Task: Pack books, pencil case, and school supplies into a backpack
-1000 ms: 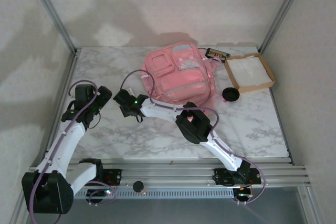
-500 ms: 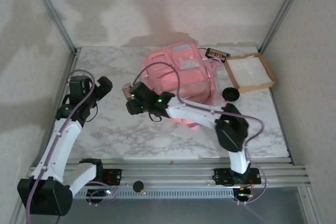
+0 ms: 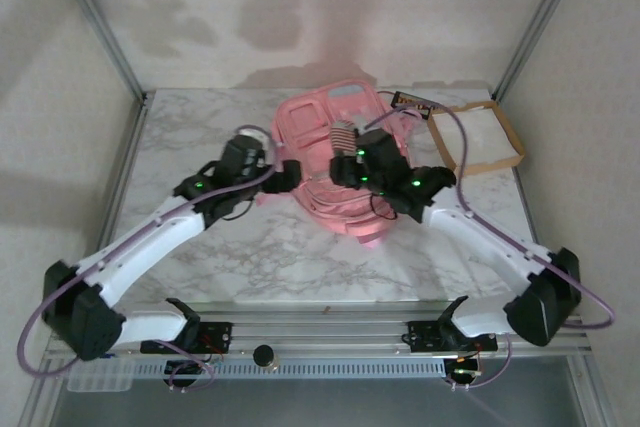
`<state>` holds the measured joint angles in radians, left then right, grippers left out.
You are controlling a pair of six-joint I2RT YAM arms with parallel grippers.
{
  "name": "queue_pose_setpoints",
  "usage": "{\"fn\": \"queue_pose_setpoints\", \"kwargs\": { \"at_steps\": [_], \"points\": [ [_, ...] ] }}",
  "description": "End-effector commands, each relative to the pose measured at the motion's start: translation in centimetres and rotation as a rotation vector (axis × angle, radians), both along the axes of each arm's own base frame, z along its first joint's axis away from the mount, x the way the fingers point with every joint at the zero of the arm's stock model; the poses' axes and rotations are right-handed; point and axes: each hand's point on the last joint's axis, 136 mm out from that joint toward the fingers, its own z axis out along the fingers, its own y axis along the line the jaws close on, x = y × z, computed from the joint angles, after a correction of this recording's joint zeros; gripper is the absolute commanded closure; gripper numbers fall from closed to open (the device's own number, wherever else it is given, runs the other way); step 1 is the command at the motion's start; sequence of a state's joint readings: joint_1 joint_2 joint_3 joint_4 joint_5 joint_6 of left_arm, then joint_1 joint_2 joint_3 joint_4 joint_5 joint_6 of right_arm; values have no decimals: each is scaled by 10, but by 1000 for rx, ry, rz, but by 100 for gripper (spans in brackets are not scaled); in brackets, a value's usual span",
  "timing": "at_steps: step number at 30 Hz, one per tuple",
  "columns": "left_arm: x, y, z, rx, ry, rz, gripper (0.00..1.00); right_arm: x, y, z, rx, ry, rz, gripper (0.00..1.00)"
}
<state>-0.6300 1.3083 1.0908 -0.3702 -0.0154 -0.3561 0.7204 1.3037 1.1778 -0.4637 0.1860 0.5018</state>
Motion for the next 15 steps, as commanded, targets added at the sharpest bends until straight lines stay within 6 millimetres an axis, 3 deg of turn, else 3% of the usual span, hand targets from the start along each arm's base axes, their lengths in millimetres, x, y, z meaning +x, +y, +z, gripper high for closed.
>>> {"fn": "queue_pose_setpoints", "kwargs": {
  "at_steps": [1,6,10,15],
  "points": [
    [5,-36,-2,160,-80,-118,1,-5,-44,-9,0,52,-76,41],
    [1,-93,-43,320,-93,-320,1,-10,-85,-23,18,93,-141,40],
    [12,-114,-69,411,-68,-388,1,-11,-100,-37,44,142,-156,40],
    [24,-130,-74,481,-131,-426,0,-10,-119,-49,44,163,-203,39]
  ]
}}
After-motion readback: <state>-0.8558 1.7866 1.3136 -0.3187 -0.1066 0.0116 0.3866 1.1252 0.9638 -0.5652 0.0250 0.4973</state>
